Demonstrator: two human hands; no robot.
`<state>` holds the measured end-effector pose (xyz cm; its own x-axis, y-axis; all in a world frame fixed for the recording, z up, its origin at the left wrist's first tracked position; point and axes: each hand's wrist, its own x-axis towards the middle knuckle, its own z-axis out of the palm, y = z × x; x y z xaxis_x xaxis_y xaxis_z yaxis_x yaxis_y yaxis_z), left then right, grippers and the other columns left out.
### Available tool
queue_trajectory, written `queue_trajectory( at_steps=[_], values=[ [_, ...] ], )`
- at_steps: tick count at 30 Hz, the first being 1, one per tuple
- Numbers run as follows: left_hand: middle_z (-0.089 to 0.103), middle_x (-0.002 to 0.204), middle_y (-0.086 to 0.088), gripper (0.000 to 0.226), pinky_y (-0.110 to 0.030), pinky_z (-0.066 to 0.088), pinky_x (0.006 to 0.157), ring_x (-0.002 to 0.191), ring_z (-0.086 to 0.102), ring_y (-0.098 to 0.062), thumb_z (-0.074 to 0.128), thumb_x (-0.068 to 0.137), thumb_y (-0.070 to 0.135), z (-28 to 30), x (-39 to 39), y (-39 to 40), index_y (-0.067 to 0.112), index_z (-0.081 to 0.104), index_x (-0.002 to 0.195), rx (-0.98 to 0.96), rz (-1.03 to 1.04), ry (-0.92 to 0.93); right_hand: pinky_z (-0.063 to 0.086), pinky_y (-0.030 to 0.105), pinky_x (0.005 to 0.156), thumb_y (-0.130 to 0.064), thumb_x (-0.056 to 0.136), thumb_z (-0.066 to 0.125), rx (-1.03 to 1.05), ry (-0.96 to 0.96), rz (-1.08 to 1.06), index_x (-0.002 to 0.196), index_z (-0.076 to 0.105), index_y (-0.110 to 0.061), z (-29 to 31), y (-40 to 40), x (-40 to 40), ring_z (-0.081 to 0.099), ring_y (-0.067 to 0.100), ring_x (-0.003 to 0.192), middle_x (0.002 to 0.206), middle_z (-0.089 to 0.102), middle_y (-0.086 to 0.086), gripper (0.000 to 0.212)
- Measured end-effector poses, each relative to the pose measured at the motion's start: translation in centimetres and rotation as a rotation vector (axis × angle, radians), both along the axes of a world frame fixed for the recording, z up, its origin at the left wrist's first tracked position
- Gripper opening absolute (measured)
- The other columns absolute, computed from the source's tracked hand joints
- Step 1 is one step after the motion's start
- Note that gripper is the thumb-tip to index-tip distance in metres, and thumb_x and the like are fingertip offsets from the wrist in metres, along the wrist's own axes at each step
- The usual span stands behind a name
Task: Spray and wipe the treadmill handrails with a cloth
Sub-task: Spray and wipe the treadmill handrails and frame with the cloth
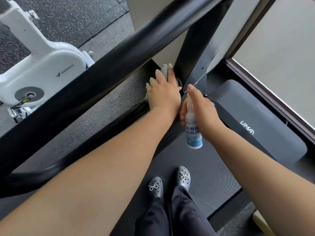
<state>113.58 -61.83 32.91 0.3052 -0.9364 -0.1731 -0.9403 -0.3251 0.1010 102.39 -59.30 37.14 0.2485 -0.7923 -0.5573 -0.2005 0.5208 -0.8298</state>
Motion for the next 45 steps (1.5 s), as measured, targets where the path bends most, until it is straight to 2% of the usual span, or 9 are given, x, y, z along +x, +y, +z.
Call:
queue_trajectory(
  at_steps=[6,14,21,25,29,34,37,41,45],
  values=[
    [0.041,0.125,-0.020,0.060,-0.042,0.044,0.078,0.104,0.049,-0.035,0.039,0.096,0.038,0.6,0.6,0.5,0.010,0.020,0.146,0.007,-0.089,-0.091,0.047,0.024,0.050,-0.050,0.098,0.037,0.024,0.005,0.041,0.052,0.050,-0.005,-0.4,0.4,0.1,0.053,0.022,0.044,0.059,0.057,0.017,0.066],
    [0.045,0.120,-0.020,0.063,-0.037,0.047,0.068,0.095,0.054,-0.032,0.042,0.094,0.047,1.4,4.0,5.0,0.012,0.023,0.143,0.004,-0.157,-0.173,0.048,0.030,0.057,-0.052,0.097,0.037,0.021,-0.012,0.079,0.048,0.048,-0.008,-0.2,2.0,1.1,0.054,0.025,0.047,0.056,0.056,0.015,0.067],
    [0.049,0.110,-0.014,0.068,-0.031,0.042,0.058,0.084,0.055,-0.025,0.042,0.091,0.053,1.5,7.6,11.2,0.018,0.022,0.145,0.015,-0.143,-0.317,0.049,0.027,0.055,-0.051,0.098,0.037,0.015,-0.009,0.120,0.050,0.049,-0.007,0.4,4.9,3.0,0.055,0.025,0.049,0.056,0.057,0.014,0.067],
    [0.051,0.105,-0.012,0.070,-0.030,0.044,0.059,0.079,0.054,-0.023,0.047,0.088,0.053,1.8,9.8,15.2,0.019,0.025,0.146,-0.026,-0.151,-0.358,0.048,0.020,0.050,-0.049,0.099,0.036,0.011,-0.005,0.148,0.050,0.049,-0.006,1.1,6.8,4.4,0.053,0.020,0.044,0.053,0.056,0.013,0.066],
    [0.051,0.100,-0.014,0.073,-0.031,0.043,0.058,0.075,0.053,-0.024,0.051,0.086,0.049,2.6,11.9,18.7,0.016,0.026,0.146,-0.045,-0.161,-0.333,0.048,0.025,0.055,-0.051,0.098,0.036,0.024,-0.026,0.154,0.046,0.049,-0.011,1.7,8.3,5.8,0.054,0.022,0.046,0.055,0.057,0.013,0.067],
    [0.049,0.105,-0.016,0.075,-0.031,0.044,0.059,0.078,0.053,-0.024,0.049,0.088,0.049,3.9,13.9,22.1,0.014,0.019,0.148,0.050,-0.154,-0.339,0.049,0.027,0.056,-0.051,0.097,0.038,0.023,-0.034,0.148,0.046,0.049,-0.013,2.7,9.7,6.9,0.054,0.024,0.048,0.056,0.057,0.013,0.065],
    [0.048,0.106,-0.015,0.077,-0.028,0.040,0.057,0.077,0.052,-0.022,0.042,0.091,0.052,4.8,14.9,23.7,0.012,0.012,0.149,0.125,-0.178,-0.440,0.049,0.029,0.057,-0.052,0.097,0.040,0.020,-0.042,0.140,0.048,0.049,-0.012,3.4,10.4,7.5,0.054,0.025,0.048,0.055,0.057,0.013,0.064],
    [0.043,0.118,-0.018,0.078,-0.029,0.043,0.064,0.091,0.055,-0.025,0.034,0.096,0.050,5.5,15.5,24.6,0.007,-0.006,0.147,0.280,-0.237,-0.544,0.048,0.027,0.056,-0.052,0.096,0.041,0.019,-0.061,0.123,0.049,0.050,-0.012,4.3,11.2,7.9,0.054,0.025,0.047,0.057,0.057,0.014,0.063],
    [0.047,0.123,-0.022,0.073,-0.033,0.048,0.073,0.095,0.060,-0.029,0.040,0.097,0.038,5.9,15.9,25.0,0.002,0.000,0.146,0.403,-0.275,-0.721,0.048,0.028,0.058,-0.051,0.096,0.041,0.025,-0.071,0.107,0.045,0.050,-0.015,5.1,11.9,8.0,0.054,0.026,0.047,0.057,0.057,0.014,0.064]
  ],
)
